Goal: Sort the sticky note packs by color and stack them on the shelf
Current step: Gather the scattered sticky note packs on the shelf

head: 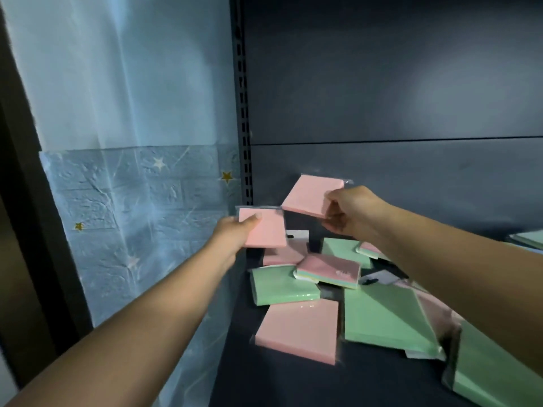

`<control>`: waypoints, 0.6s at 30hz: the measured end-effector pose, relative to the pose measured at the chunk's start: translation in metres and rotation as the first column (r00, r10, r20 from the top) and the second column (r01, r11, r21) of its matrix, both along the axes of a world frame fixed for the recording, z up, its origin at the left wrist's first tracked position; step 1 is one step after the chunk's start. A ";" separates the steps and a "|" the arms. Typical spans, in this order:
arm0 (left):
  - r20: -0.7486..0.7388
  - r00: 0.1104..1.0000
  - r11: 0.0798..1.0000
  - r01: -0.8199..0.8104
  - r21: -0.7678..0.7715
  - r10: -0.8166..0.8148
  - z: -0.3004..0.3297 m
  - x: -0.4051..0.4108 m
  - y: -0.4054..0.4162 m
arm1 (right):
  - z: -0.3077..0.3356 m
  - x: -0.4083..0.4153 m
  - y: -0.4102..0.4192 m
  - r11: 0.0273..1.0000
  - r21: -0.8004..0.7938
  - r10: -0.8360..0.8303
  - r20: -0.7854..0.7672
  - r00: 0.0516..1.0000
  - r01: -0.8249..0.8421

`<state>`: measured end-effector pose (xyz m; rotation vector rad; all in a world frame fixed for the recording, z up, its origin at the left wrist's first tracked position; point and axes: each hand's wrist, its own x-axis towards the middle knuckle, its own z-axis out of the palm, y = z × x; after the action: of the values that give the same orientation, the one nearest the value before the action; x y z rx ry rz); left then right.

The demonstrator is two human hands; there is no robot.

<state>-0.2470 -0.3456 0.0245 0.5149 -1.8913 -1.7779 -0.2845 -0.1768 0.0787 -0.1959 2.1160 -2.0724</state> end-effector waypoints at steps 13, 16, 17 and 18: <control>0.337 0.941 0.961 0.122 -0.249 -0.032 -0.013 -0.034 0.009 | -0.012 -0.019 0.003 0.996 0.072 0.044 0.073 0.996 -0.049; 0.316 0.948 0.962 0.123 -0.244 -0.041 -0.010 -0.012 0.002 | -0.015 -0.017 0.000 0.988 0.114 0.098 0.084 0.992 -0.108; 0.313 0.949 0.965 0.114 -0.238 -0.035 -0.010 -0.004 -0.002 | -0.017 -0.015 -0.003 0.983 0.134 0.117 0.086 0.989 -0.128; 0.320 0.947 0.966 0.111 -0.231 -0.033 -0.011 0.005 -0.005 | -0.018 -0.014 -0.006 0.976 0.163 0.135 0.080 0.988 -0.147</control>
<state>-0.2418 -0.3507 0.0139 0.6748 -2.3396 -1.5421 -0.2987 -0.1830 0.0602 -0.2413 2.1550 -1.7866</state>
